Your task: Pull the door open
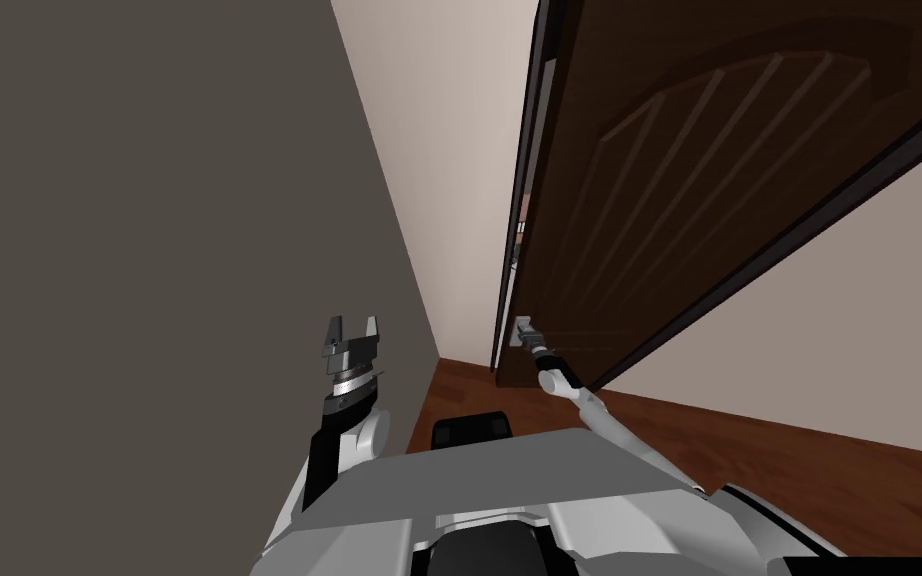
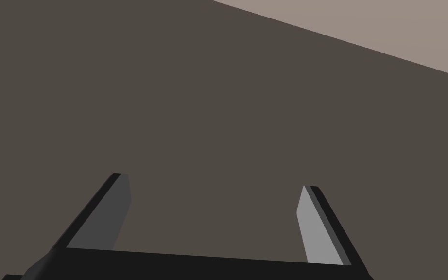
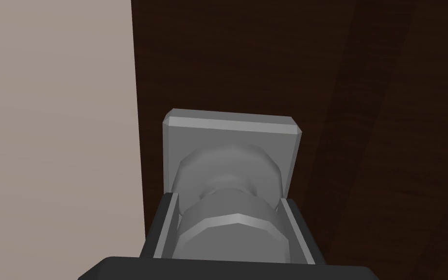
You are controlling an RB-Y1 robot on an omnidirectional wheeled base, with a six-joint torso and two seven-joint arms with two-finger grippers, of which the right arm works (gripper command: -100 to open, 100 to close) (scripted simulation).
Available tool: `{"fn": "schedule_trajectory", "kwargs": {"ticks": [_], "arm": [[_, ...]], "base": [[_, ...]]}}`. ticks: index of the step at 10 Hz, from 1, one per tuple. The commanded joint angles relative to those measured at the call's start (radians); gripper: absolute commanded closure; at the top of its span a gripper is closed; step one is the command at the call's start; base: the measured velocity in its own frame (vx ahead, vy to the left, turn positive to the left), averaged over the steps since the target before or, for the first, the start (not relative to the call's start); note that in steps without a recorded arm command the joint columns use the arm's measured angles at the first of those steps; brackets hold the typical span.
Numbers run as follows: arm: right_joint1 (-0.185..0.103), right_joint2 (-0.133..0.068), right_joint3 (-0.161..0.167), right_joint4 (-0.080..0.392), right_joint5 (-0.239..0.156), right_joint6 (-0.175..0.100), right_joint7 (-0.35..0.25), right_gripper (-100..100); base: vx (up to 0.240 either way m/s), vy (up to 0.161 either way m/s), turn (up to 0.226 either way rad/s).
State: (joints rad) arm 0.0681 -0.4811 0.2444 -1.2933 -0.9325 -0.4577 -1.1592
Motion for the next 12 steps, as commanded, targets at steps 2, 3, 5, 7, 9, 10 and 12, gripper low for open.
{"fn": "schedule_trajectory", "kwargs": {"ticks": [2,3,5,7,9,10,12], "arm": [[0.009,-0.042,0.013,0.000,-0.007,-0.016,-0.046,100],[0.013,-0.060,0.017,0.001,-0.011,-0.021,-0.064,100],[0.024,-0.069,0.030,-0.005,-0.008,-0.024,-0.071,100],[0.031,-0.086,0.044,-0.013,-0.006,-0.034,-0.087,100],[0.042,-0.112,0.066,-0.025,-0.002,-0.048,-0.111,100],[0.050,-0.132,0.083,-0.034,0.000,-0.060,-0.130,100],[0.063,-0.162,0.108,-0.048,0.004,-0.077,-0.158,100]], "base": [[-0.179,-0.029,0.166],[-0.132,-0.023,0.179],[-0.085,-0.029,0.074],[-0.192,-0.068,0.128],[-0.208,-0.079,0.132],[-0.243,-0.085,0.183],[-0.245,-0.092,0.163]]}}
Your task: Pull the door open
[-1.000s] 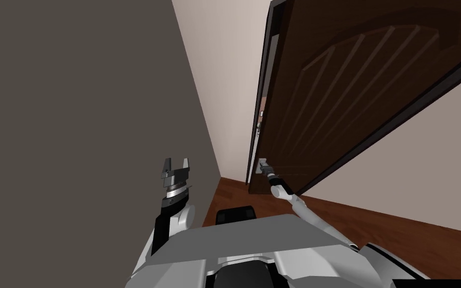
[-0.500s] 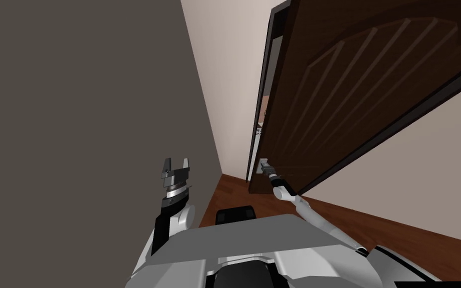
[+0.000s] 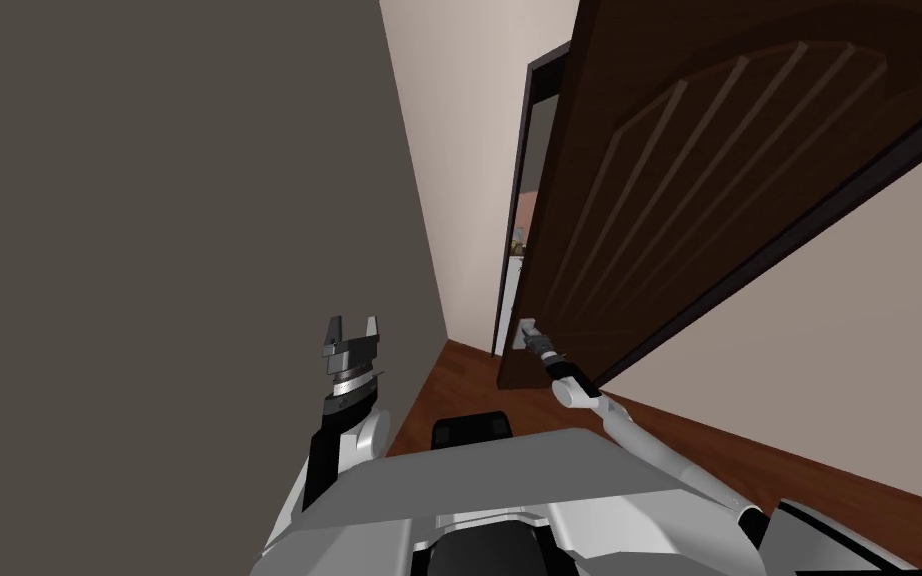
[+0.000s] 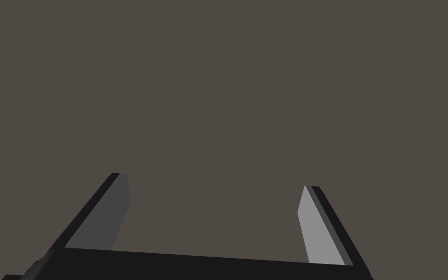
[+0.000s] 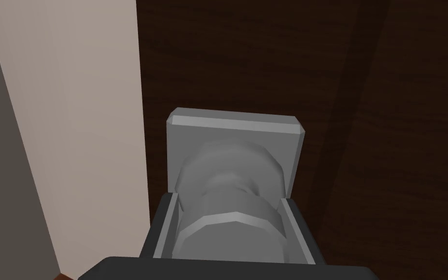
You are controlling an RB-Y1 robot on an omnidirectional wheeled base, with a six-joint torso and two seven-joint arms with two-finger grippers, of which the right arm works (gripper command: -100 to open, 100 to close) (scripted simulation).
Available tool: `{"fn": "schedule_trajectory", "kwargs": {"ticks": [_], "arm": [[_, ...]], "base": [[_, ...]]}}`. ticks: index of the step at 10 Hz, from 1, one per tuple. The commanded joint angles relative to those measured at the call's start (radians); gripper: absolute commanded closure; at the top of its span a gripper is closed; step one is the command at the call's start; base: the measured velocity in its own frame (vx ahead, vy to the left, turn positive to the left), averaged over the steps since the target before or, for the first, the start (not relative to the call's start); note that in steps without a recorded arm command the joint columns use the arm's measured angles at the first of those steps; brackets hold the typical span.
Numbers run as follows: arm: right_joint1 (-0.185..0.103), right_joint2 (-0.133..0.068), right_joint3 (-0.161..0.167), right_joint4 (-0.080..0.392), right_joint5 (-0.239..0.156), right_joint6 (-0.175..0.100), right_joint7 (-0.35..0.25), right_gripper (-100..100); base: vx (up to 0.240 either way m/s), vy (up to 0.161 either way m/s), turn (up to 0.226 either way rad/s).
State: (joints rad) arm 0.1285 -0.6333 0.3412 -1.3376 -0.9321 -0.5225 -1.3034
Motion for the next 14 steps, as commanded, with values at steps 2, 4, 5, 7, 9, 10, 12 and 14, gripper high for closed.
{"fn": "schedule_trajectory", "kwargs": {"ticks": [2,4,5,7,9,10,12,14], "arm": [[0.003,-0.013,0.013,-0.003,0.003,-0.010,-0.014,100],[0.018,-0.044,0.044,-0.013,0.012,-0.034,-0.047,100],[0.023,-0.056,0.053,-0.017,0.014,-0.043,-0.057,100],[0.032,-0.080,0.073,-0.026,0.020,-0.061,-0.079,100],[0.041,-0.103,0.091,-0.034,0.025,-0.079,-0.100,100],[0.044,-0.113,0.099,-0.038,0.028,-0.086,-0.109,100],[0.047,-0.118,0.103,-0.039,0.028,-0.086,-0.111,100],[0.056,-0.138,0.123,-0.041,0.035,-0.105,-0.133,100]], "base": [[-0.190,-0.053,0.066],[-0.213,-0.072,0.155],[-0.222,-0.077,0.122],[-0.210,-0.081,0.140],[-0.198,-0.094,0.128],[-0.214,-0.079,0.104],[-0.142,-0.062,0.065],[-0.153,-0.072,0.137]]}}
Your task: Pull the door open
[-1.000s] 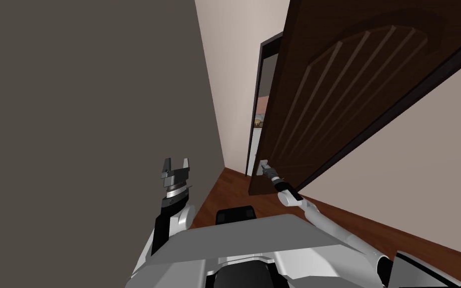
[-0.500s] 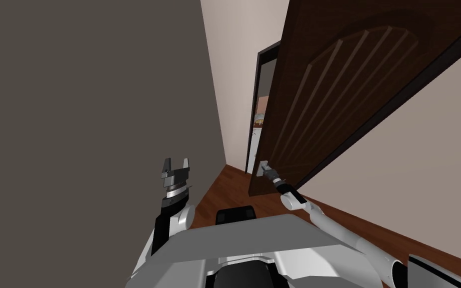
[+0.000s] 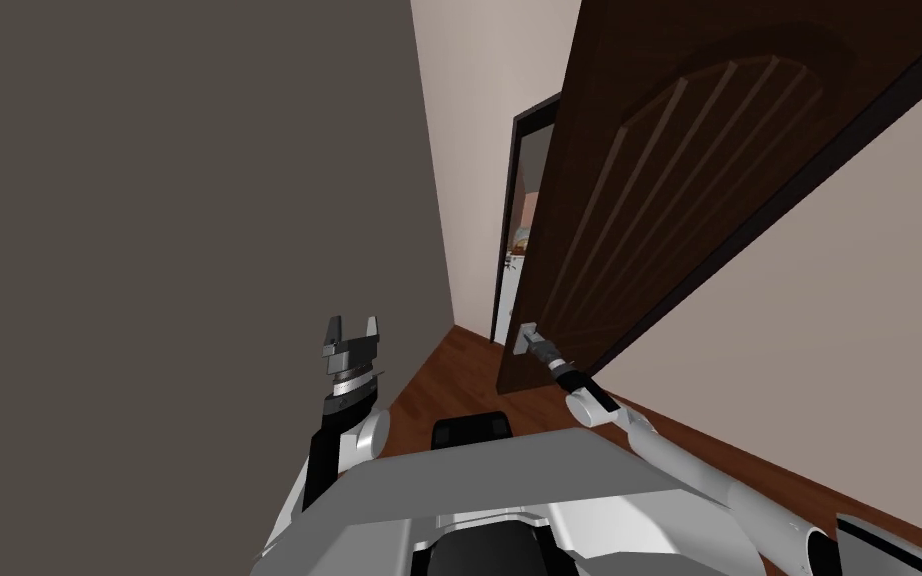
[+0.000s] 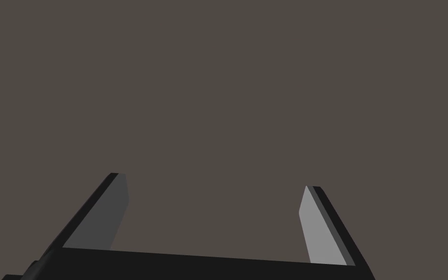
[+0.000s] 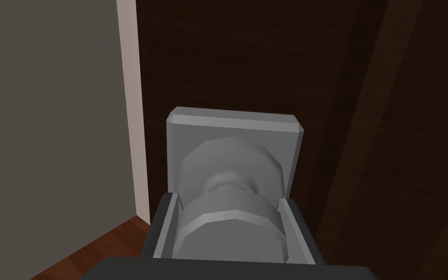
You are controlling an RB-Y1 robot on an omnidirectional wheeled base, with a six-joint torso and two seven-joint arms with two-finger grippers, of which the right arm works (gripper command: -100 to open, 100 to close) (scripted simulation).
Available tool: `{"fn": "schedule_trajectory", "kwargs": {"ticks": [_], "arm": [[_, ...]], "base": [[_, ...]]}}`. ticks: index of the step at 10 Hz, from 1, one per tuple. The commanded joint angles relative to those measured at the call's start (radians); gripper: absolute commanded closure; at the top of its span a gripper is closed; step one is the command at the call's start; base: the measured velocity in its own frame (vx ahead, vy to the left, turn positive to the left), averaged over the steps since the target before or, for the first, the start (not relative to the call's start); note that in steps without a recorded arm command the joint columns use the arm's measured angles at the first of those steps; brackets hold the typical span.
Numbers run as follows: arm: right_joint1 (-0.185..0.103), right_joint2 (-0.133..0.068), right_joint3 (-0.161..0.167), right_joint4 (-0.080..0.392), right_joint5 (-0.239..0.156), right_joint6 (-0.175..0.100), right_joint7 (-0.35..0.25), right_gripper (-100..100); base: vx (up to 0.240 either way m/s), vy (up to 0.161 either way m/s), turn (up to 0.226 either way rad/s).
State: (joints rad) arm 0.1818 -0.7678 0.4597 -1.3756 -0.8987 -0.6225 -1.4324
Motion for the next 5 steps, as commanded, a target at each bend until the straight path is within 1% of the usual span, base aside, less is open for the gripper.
{"fn": "schedule_trajectory", "kwargs": {"ticks": [1,3,5], "arm": [[0.006,-0.013,0.012,-0.004,0.005,-0.015,-0.013,100],[0.012,-0.034,0.029,-0.007,0.012,-0.036,-0.033,100],[0.019,-0.056,0.046,-0.010,0.019,-0.057,-0.054,100]], "base": [[-0.185,-0.069,0.126],[-0.195,-0.067,0.128],[-0.238,-0.115,0.155]]}}
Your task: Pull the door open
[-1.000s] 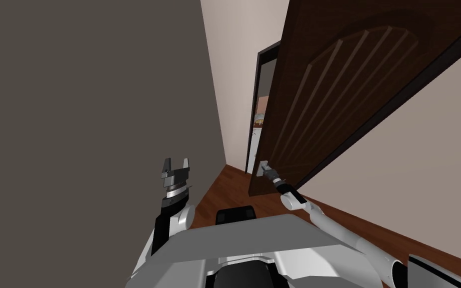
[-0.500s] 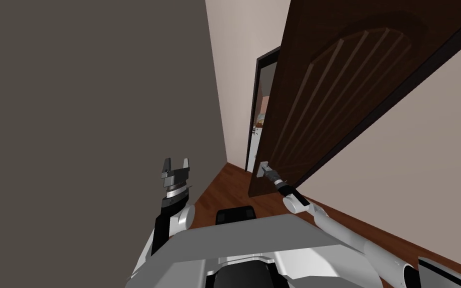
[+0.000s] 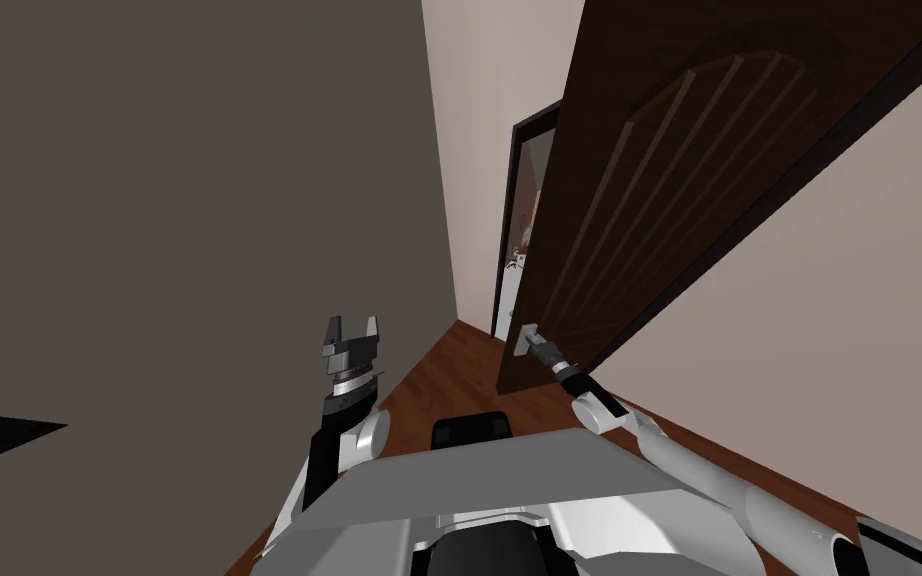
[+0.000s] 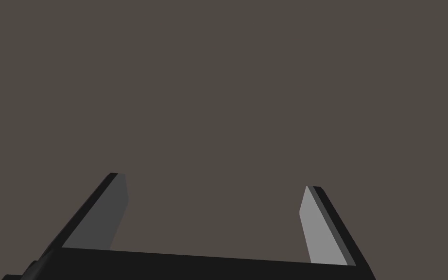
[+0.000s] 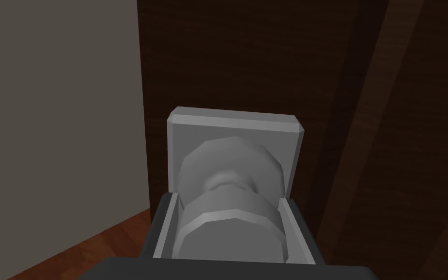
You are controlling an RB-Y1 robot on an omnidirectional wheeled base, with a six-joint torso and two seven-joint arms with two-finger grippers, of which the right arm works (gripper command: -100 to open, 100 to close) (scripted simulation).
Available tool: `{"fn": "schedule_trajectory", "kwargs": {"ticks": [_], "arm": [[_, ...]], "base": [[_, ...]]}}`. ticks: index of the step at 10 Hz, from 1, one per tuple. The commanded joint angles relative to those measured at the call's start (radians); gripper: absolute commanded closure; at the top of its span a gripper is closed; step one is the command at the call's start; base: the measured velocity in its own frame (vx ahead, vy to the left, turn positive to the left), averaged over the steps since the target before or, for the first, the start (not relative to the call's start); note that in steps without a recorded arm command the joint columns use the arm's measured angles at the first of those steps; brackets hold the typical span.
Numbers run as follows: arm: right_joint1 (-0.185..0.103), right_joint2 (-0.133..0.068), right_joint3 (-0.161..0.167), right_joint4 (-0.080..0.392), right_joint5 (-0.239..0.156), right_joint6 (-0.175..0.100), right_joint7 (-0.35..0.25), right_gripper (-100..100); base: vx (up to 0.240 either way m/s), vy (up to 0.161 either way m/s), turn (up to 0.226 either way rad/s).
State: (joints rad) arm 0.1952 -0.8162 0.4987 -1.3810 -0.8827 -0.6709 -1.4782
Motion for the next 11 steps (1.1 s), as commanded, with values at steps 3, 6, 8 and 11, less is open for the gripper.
{"fn": "schedule_trajectory", "kwargs": {"ticks": [3,6,8,11], "arm": [[0.014,-0.035,0.028,-0.008,0.011,-0.036,-0.034,100],[0.018,-0.046,0.040,-0.004,0.016,-0.044,-0.045,100],[0.022,-0.064,0.055,-0.001,0.025,-0.067,-0.066,100],[0.027,-0.094,0.081,0.004,0.039,-0.105,-0.099,100]], "base": [[-0.197,-0.081,0.110],[-0.133,-0.053,0.089],[-0.181,-0.104,0.139],[-0.221,-0.112,0.174]]}}
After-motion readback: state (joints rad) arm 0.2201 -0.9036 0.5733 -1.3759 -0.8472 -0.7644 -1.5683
